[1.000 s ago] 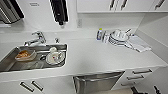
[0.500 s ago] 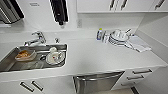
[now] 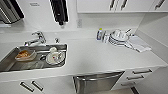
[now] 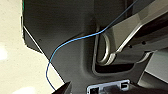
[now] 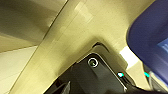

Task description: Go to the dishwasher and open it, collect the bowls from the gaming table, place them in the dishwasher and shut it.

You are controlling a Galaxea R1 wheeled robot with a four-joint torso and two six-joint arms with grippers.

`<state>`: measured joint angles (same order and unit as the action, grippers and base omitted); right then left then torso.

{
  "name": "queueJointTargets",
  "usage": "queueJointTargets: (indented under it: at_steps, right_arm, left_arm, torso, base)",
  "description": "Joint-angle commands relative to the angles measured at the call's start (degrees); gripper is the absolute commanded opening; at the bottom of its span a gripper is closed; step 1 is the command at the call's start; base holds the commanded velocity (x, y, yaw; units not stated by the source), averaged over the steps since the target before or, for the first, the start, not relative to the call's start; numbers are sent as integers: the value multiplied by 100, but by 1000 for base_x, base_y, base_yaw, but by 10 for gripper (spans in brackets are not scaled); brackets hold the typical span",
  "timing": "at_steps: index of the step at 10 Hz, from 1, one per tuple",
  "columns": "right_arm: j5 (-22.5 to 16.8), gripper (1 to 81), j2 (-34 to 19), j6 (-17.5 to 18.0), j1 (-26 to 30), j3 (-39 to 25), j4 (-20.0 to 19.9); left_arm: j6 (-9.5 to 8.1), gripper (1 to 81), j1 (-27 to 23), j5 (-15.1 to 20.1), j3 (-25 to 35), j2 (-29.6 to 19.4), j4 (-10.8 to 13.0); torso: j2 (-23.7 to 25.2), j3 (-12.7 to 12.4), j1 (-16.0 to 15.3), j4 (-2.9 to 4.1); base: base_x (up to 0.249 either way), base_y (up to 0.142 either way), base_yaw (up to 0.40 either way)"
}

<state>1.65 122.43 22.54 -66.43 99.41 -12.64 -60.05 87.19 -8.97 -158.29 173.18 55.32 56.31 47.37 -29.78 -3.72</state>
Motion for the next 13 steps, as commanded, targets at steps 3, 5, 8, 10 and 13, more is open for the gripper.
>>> queueJointTargets:
  at_steps: [3,5,8,10,13]
  right_arm:
    - [-314,811,1410,-83,-1088,1914,2372]
    - [-279,811,1480,-83,-1211,1932,2441]
    - [-279,811,1733,-83,-1326,2019,2459]
    - [-252,811,2051,-83,-1413,2178,2539]
    - [-252,811,2358,-83,-1510,2335,2722]
  left_arm:
    - [116,811,14,300,9,59,58]
    - [116,811,-4,300,9,68,66]
    - [178,811,-13,300,9,94,67]
    - [187,811,-22,300,9,94,58]
    - [187,811,-22,300,9,103,67]
  torso:
    - [0,0,0,0]
    - [0,0,0,0]
    - [0,-2,0,0]
    - [2,-2,0,0]
    - [2,-2,0,0]
  base:
    - [0,0,0]
    - [0,0,0]
    - [0,0,0]
    - [0,0,0]
    - [0,0,0]
